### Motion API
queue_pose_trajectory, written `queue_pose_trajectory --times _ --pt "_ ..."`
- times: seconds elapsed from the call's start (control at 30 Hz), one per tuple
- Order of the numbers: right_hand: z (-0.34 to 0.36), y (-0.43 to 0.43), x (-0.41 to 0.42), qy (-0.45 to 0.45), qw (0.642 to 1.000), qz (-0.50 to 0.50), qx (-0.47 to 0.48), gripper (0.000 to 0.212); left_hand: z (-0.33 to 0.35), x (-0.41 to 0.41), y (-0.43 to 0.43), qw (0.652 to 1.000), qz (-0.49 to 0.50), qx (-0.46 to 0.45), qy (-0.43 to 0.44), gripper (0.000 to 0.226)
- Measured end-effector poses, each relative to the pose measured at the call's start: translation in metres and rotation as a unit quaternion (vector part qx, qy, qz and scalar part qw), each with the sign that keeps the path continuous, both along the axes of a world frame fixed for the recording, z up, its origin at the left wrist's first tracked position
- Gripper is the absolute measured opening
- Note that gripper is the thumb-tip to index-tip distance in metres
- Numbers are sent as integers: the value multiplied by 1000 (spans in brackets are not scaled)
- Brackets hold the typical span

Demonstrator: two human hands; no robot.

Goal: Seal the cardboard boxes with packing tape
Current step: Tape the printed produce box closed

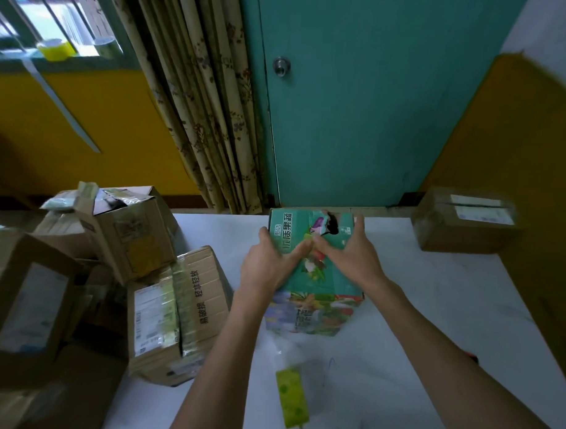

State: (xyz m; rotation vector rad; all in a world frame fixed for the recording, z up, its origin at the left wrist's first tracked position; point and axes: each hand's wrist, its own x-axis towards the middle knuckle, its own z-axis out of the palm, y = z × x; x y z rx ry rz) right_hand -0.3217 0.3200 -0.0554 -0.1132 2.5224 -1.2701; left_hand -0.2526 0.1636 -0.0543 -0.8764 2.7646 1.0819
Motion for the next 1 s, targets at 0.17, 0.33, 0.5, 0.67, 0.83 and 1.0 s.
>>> queue_pose_trajectory --times 0.17,0.33,0.5,0.67,0.83,1.0 --pt "-14 -4 1 -23 997 -12 -77 47 -5 4 -12 1000 -7 12 8 55" --pt "-16 0 2 36 999 -2 -30 39 -2 3 -8 1000 -19 -1 16 49" --pt "-19 16 -1 111 993 -31 9 32 4 3 9 1000 -11 7 25 46" --pt "-9 35 -3 3 997 -13 74 72 7 0 28 977 3 194 88 43" --pt "-10 47 -8 -12 999 -37 31 75 4 -7 45 975 1 187 120 49" --pt "-17 63 -17 6 999 -36 8 46 9 -13 56 981 -19 151 122 36"
